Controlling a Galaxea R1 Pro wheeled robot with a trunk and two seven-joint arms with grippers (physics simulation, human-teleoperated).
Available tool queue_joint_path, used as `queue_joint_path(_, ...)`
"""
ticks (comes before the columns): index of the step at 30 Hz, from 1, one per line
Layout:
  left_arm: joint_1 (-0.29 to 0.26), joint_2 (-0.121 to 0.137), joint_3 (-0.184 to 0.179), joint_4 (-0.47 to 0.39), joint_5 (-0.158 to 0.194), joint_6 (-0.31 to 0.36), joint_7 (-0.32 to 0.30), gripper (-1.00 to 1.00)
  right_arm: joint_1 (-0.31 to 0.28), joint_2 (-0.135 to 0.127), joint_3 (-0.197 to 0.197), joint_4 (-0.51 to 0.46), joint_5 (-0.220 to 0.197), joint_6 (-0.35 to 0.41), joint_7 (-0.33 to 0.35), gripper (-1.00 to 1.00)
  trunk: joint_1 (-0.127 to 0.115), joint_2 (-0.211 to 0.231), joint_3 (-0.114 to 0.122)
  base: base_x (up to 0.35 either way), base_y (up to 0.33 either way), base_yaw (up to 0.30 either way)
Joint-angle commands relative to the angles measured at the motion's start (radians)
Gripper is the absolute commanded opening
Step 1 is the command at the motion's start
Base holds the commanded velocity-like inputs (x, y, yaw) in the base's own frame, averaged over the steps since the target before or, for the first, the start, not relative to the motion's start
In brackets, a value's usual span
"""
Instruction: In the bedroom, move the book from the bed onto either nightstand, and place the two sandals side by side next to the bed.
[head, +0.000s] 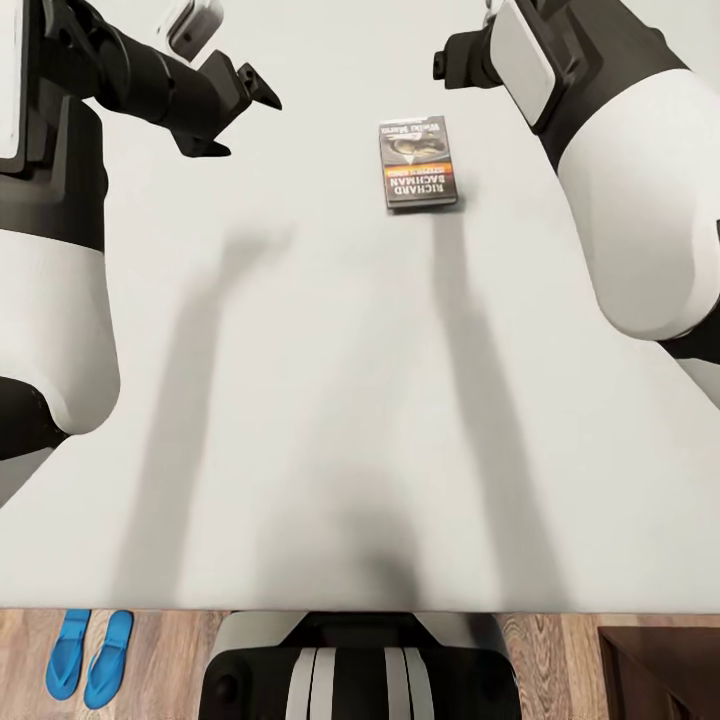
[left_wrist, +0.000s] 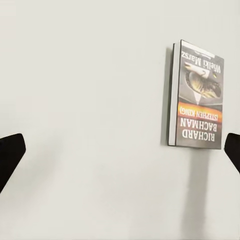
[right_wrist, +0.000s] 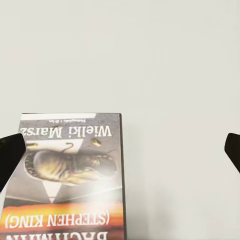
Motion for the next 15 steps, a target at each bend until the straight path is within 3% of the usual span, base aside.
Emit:
queue_joint_path(1,-0.001,0.001,-0.002,-0.002,0.010,0.000,0.010,1.00,-0.001,0.000,0.007,-0.001,-0.002,0.006,-0.004,1.00,0.000,0.000,-0.002,0.000,0.000,0.000)
queue_joint_path(15,0.004,0.001,-0.007,-0.009,0.010,0.000,0.011,1.00,0.004,0.006,0.006,0.000,-0.005,0.008,-0.004,1.00,0.000,0.000,-0.024,0.000,0.000,0.000)
